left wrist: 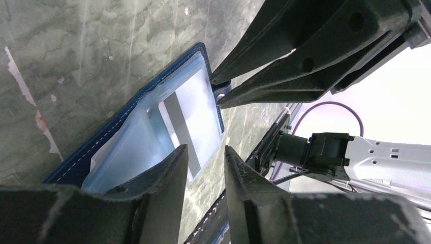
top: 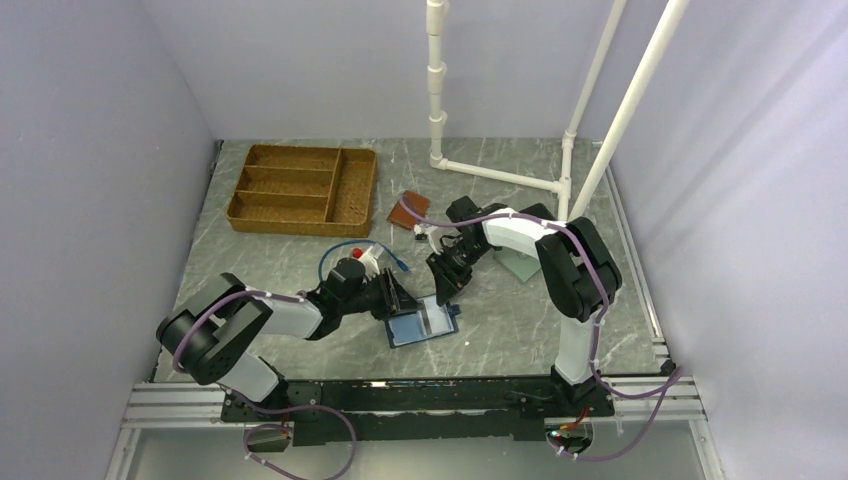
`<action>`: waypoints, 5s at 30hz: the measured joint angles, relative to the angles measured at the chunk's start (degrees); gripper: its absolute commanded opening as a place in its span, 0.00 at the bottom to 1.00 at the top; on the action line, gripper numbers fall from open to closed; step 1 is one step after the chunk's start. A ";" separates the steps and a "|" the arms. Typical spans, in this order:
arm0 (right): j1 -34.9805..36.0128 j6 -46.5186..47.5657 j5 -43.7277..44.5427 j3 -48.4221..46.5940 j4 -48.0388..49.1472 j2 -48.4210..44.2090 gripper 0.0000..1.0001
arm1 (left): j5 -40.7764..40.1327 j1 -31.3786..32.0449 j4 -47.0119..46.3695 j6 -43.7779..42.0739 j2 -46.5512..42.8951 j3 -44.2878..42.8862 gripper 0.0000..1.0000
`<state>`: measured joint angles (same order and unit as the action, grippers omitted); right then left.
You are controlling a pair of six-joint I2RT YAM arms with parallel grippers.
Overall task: Take the credit cards out of the card holder
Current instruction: Move the credit card to the storage box.
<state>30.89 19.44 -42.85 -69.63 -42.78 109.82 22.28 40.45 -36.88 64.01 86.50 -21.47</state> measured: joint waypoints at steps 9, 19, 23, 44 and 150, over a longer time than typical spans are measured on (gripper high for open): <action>-0.04 -0.22 0.50 0.07 0.48 -0.02 0.29 | 0.04 0.22 2.62 -0.37 0.42 -0.76 0.38; -0.04 -0.59 0.68 0.28 0.83 0.00 0.27 | -2.21 1.38 9.51 -1.86 0.42 -3.58 0.36; -0.04 -0.66 0.90 0.28 0.85 -0.02 0.25 | -2.71 1.38 10.93 -1.86 0.57 -3.65 0.36; -0.07 -1.64 0.85 0.92 1.03 0.00 0.13 | -2.71 1.38 11.93 -1.81 2.19 -4.31 0.34; 2.03 -4.35 -4.26 0.61 2.08 4.00 0.19 | 9.20 -3.48 -8.81 8.07 8.00 6.25 0.23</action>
<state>32.93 15.09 -47.11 -69.01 -40.71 113.82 31.48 36.97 -45.69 72.07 94.50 -15.22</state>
